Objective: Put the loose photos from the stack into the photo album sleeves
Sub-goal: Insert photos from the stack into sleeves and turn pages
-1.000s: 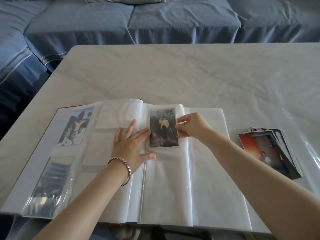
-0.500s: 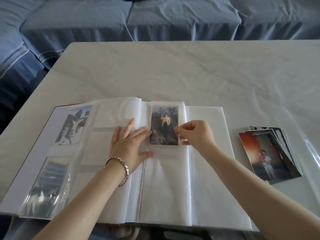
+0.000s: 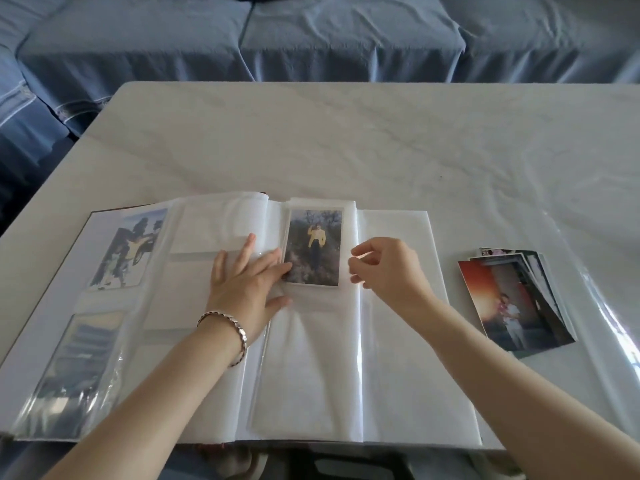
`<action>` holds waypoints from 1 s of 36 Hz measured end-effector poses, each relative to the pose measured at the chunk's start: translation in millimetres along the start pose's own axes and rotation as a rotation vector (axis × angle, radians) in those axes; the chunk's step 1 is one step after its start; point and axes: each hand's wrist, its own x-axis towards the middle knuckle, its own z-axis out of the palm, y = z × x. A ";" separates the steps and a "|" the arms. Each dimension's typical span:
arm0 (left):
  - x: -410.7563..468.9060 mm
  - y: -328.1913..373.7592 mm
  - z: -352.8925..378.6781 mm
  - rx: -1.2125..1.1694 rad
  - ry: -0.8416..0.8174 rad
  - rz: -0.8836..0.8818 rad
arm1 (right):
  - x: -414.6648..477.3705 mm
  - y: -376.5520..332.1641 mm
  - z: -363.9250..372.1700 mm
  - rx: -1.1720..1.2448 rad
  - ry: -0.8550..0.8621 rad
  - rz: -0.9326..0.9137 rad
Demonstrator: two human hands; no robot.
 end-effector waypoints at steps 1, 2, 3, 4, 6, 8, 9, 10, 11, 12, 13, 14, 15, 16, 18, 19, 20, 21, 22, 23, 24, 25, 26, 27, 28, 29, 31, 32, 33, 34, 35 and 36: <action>-0.8 3.4 0.8 0.011 -0.002 0.004 | -4.0 4.1 -7.9 -0.031 0.014 -0.020; -1.6 7.7 1.7 0.024 0.003 0.019 | -8.9 8.7 -16.8 -0.075 0.044 -0.042; -2.6 12.4 2.8 0.041 0.005 0.044 | -14.7 14.2 -26.4 -0.119 0.084 -0.061; -3.3 17.4 4.0 0.057 0.000 0.073 | -21.2 20.0 -36.7 -0.159 0.122 -0.075; -3.8 26.5 7.4 0.069 -0.037 0.134 | -34.6 32.7 -56.3 -0.229 0.192 -0.089; -4.4 34.4 11.1 0.057 -0.062 0.184 | -44.9 48.1 -74.4 -0.331 0.255 -0.073; -5.2 38.1 13.5 0.049 -0.065 0.203 | -49.9 55.7 -83.2 -0.398 0.271 -0.040; -6.3 40.3 15.9 0.036 -0.064 0.210 | -54.1 62.2 -90.5 -0.466 0.263 0.006; -7.5 41.6 18.3 0.026 -0.060 0.209 | -57.1 68.1 -96.9 -0.527 0.236 0.056; -8.5 43.1 20.2 0.022 -0.052 0.209 | -59.9 73.5 -102.9 -0.580 0.198 0.101; -9.2 44.2 21.6 0.025 -0.036 0.212 | -62.0 77.8 -107.1 -0.626 0.161 0.134; -9.5 45.1 22.6 0.028 -0.017 0.216 | -63.6 81.7 -109.8 -0.667 0.132 0.153; -9.5 46.1 23.1 0.025 -0.002 0.213 | -64.9 84.8 -110.8 -0.716 0.111 0.159; -9.3 47.1 22.9 0.019 0.006 0.205 | -65.9 87.9 -110.5 -0.787 0.089 0.157; -9.2 48.8 21.7 0.023 0.007 0.193 | -67.0 92.7 -108.1 -0.923 0.053 0.146; -9.0 49.1 21.2 0.027 0.005 0.192 | -67.6 94.7 -106.7 -0.942 0.060 0.134; -8.6 49.2 21.0 0.025 0.003 0.193 | -68.7 95.4 -105.0 -0.912 0.087 0.112; -8.1 49.1 20.5 0.021 0.000 0.192 | -69.3 94.6 -103.5 -0.847 0.122 0.086; -7.8 49.0 19.9 0.016 -0.002 0.190 | -70.1 93.6 -102.6 -0.785 0.158 0.074; -7.7 49.2 19.1 0.013 -0.003 0.188 | -71.2 92.3 -102.5 -0.747 0.183 0.078; -7.8 49.5 18.4 0.009 -0.003 0.187 | -71.3 91.1 -103.1 -0.742 0.196 0.083; -8.2 49.6 17.9 0.005 -0.003 0.186 | -71.4 89.6 -104.4 -0.745 0.205 0.078; -8.9 49.9 17.7 -0.001 -0.003 0.184 | -72.5 87.5 -105.6 -0.725 0.222 0.063; -9.7 50.2 17.5 -0.007 -0.003 0.179 | -74.1 84.9 -106.1 -0.676 0.257 0.028; -10.2 50.4 17.4 -0.014 -0.003 0.173 | -76.5 80.6 -105.1 -0.622 0.309 -0.035; -10.7 50.6 17.6 -0.023 -0.002 0.165 | -79.4 74.7 -103.4 -0.592 0.352 -0.118; -11.3 51.6 17.8 -0.042 -0.001 0.153 | -86.8 64.7 -94.4 -0.584 0.405 -0.325; -11.6 52.4 17.8 -0.045 0.003 0.150 | -90.0 62.4 -87.0 -0.588 0.394 -0.414; -12.0 53.5 17.9 -0.046 0.010 0.145 | -92.6 60.9 -79.2 -0.578 0.352 -0.461; -12.4 54.6 17.9 -0.049 0.022 0.135 | -94.2 60.8 -71.0 -0.557 0.299 -0.489; -12.9 55.7 17.8 -0.057 0.034 0.121 | -96.0 62.4 -63.4 -0.539 0.249 -0.523; -13.2 56.7 17.7 -0.064 0.038 0.112 | -97.6 63.8 -56.4 -0.529 0.179 -0.534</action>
